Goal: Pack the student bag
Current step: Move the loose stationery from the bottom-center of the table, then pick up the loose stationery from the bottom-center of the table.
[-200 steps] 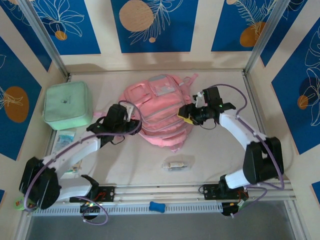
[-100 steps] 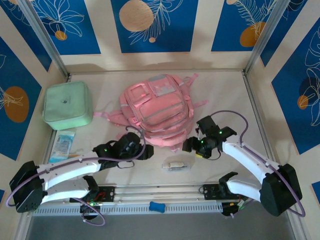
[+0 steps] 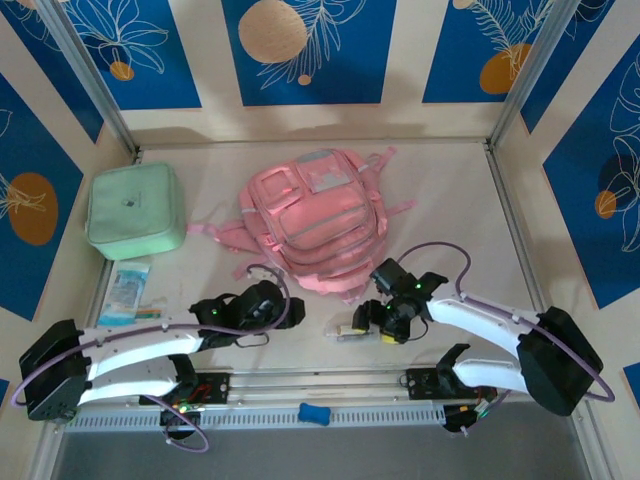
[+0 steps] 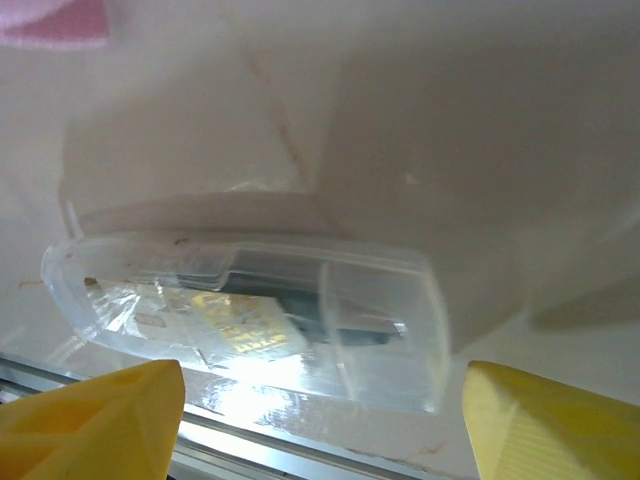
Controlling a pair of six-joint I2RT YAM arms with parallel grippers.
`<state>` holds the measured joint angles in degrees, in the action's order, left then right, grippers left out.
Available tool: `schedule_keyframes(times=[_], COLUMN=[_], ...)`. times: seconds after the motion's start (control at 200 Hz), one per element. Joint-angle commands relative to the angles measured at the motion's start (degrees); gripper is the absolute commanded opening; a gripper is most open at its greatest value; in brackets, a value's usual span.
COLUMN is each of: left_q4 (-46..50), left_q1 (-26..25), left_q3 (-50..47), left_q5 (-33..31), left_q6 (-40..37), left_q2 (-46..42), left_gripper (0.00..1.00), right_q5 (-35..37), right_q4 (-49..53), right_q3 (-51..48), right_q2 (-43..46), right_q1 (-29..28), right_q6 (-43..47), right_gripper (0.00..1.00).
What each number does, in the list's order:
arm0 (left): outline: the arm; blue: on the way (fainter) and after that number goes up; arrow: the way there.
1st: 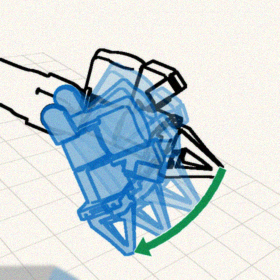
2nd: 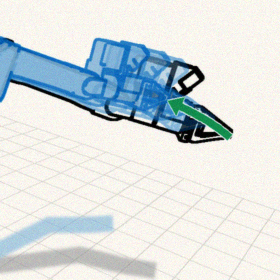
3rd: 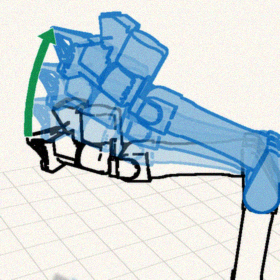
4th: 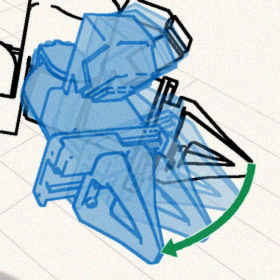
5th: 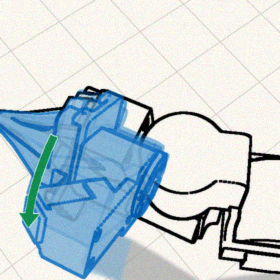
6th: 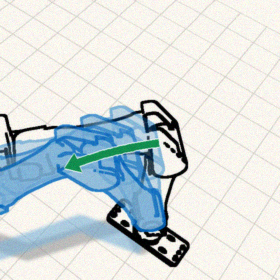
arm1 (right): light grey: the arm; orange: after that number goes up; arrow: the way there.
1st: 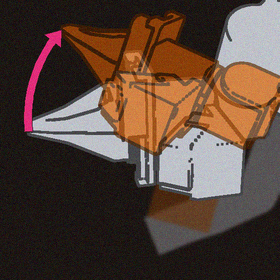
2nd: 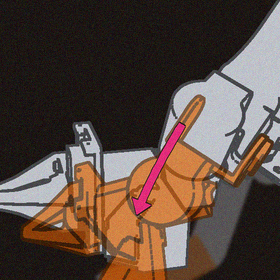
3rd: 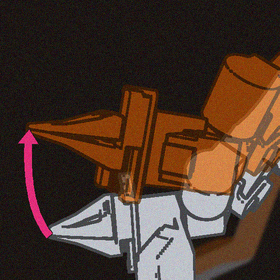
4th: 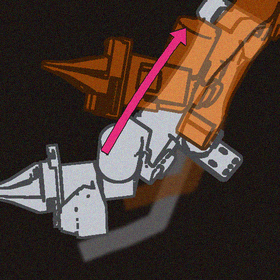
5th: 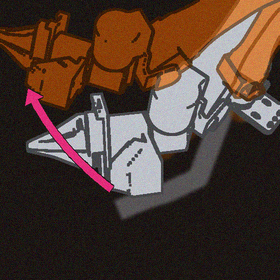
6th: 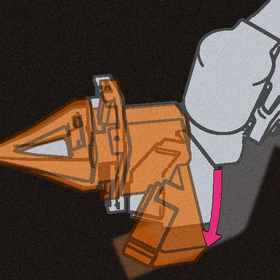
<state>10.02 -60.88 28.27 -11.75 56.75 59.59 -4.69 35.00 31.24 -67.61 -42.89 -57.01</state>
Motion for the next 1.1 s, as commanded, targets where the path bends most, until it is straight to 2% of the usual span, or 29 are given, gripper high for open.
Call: schedule_keyframes(times=[0.0, 0.175, 0.28, 0.375, 0.51, 0.595, 0.745, 1.096], left_q4=[4.14, 12.56, 15.15, 16.82, 16.58, 16.11, 14.74, 18.33], left_q1=[-0.08, 2.58, 3.93, 4.37, 4.46, 4.46, 4.55, 4.9], left_q3=[-1.81, -1.73, -1.82, -1.94, -2.55, -2.78, -3.4, -2.21], left_q5=[-4.34, -6.34, -6.92, -7.63, -7.37, -7.21, -6.8, -8.7], left_q6=[1.03, 0.24, 0.16, 0.62, 0.64, 0.36, 0.18, -0.37], left_q2=[-3.93, -10.17, -13.37, -15.92, -18.39, -18.68, -18.13, -18.78], left_gripper=[0.59, 0.61, 0.62, 0.62, 0.63, 0.64, 0.65, 0.69], right_q5=[-0.5, -0.96, -0.35, 1.27, 3.76, 8.66, 12.76, 18.16], right_q4=[-4.37, -9.67, -12.59, -8.67, -1.66, 4.53, 7.65, 7.07], right_q3=[1.9, 7.09, 11.56, 15.92, 17.56, 19.62, 23.04, 29.39], right_q2=[-2.39, -9.03, -13.49, -15.66, -14.47, -14.58, -18.34, -28.92], right_q1=[-4.12, -11.82, -16.11, -18.01, -18.07, -18.34, -19.45, -22.26], right_q6=[-4.48, -9.08, -8.94, -5.89, 0.28, 6.35, 17.6, 24.08], right_gripper=[0.74, 0.74, 0.75, 0.76, 0.76, 0.75, 0.76, 0.81])
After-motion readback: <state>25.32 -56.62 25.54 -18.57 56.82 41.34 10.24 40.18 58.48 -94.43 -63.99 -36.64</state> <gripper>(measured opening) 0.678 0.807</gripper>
